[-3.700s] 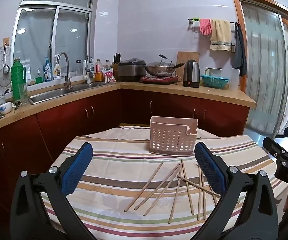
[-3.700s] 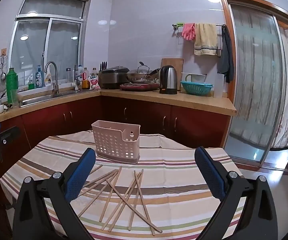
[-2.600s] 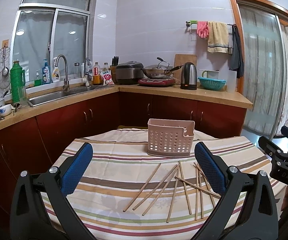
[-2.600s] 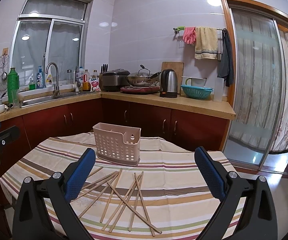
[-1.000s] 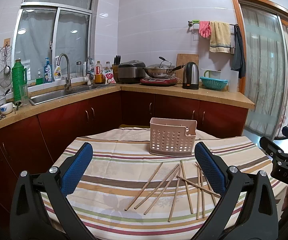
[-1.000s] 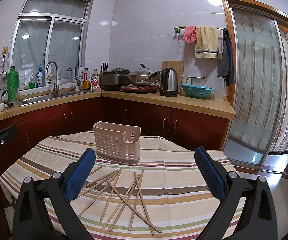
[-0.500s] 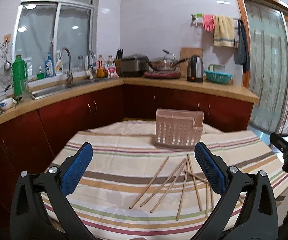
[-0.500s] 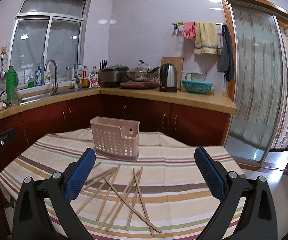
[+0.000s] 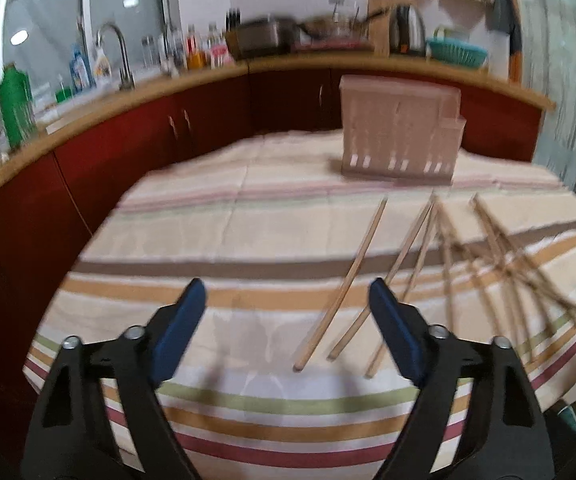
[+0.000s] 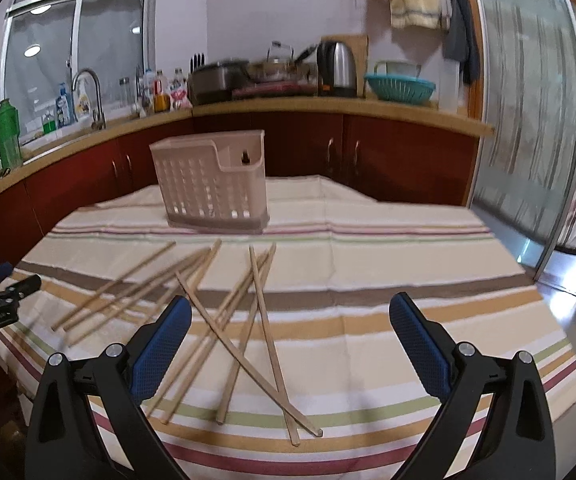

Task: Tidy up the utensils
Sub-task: 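Lower the left tool onto a wooden chopstick and close it while the right tool approaches another chopstick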

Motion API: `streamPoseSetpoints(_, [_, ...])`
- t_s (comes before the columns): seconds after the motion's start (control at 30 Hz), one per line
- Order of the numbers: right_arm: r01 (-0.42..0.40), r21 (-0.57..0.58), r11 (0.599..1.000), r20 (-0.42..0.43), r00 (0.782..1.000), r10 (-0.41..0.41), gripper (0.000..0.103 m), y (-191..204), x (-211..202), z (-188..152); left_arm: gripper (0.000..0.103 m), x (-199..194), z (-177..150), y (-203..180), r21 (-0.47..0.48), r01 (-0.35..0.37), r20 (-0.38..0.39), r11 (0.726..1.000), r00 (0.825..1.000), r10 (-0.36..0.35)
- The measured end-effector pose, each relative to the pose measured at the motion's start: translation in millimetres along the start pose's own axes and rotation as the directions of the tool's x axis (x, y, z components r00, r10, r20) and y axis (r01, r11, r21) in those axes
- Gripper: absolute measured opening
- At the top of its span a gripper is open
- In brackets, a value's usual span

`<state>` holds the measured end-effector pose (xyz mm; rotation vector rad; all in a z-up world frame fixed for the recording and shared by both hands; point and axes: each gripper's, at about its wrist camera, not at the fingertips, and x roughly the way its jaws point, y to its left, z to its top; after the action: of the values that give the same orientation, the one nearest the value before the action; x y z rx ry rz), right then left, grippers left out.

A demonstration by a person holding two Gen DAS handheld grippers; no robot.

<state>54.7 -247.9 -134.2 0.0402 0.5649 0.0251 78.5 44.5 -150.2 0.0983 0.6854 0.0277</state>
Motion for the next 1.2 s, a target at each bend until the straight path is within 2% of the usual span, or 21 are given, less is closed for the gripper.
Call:
streamPoseSetpoints(0.13, [-0.011, 0.0, 1.0, -0.042, 0.999, 0.011, 0.097, 2, 14, -4, 0.071, 28, -12, 6, 0.005, 0.001, -0.062, 1.0, 0.998, -0.001])
streamPoseSetpoints(0.23, [-0.02, -0.004, 1.0, -0.064, 0.998, 0.02, 0.097, 4, 22, -4, 0.062, 45, -17, 7, 0.018, 0.016, -0.102, 1.0, 0.995, -0.014])
streamPoseSetpoints(0.3, [-0.024, -0.007, 1.0, -0.073, 0.997, 0.023, 0.097, 6, 27, -4, 0.059, 53, -19, 9, 0.013, 0.032, -0.129, 0.999, 0.991, -0.03])
streamPoseSetpoints(0.4, [-0.026, -0.006, 1.0, -0.084, 0.996, 0.026, 0.097, 7, 32, -2, 0.059, 56, -20, 10, 0.003, 0.067, -0.135, 0.998, 0.989, -0.066])
streamPoseSetpoints(0.7, [-0.034, -0.009, 0.999, -0.103, 0.994, 0.033, 0.097, 10, 39, -2, 0.058, 66, -17, -2, 0.039, 0.099, -0.146, 0.994, 0.985, -0.092])
streamPoseSetpoints(0.8, [-0.032, -0.006, 0.999, -0.109, 0.994, 0.031, 0.097, 8, 41, -3, 0.047, 67, -16, 1, 0.014, 0.153, -0.156, 0.988, 0.976, -0.149])
streamPoseSetpoints(0.87, [-0.032, -0.001, 1.0, -0.112, 0.993, 0.031, 0.097, 6, 42, -3, 0.043, 67, -16, 2, 0.013, 0.152, -0.154, 0.988, 0.977, -0.148])
streamPoseSetpoints(0.93, [-0.029, -0.002, 1.0, -0.117, 0.993, 0.028, 0.097, 4, 43, -5, 0.027, 65, -18, 0, 0.03, 0.173, -0.149, 0.984, 0.975, -0.167])
streamPoseSetpoints(1.0, [-0.026, -0.003, 1.0, -0.123, 0.992, 0.026, 0.097, 3, 45, -6, 0.016, 61, -21, -2, 0.043, 0.188, -0.147, 0.981, 0.973, -0.18])
streamPoseSetpoints(1.1, [-0.027, -0.001, 1.0, -0.133, 0.991, 0.027, 0.097, 0, 47, -9, 0.013, 57, -25, -5, 0.043, 0.195, -0.139, 0.98, 0.972, -0.187])
streamPoseSetpoints(1.2, [-0.03, -0.01, 0.999, -0.142, 0.989, 0.029, 0.097, -2, 49, -13, 0.011, 57, -26, 0, -0.002, 0.195, -0.133, 0.981, 0.972, -0.194])
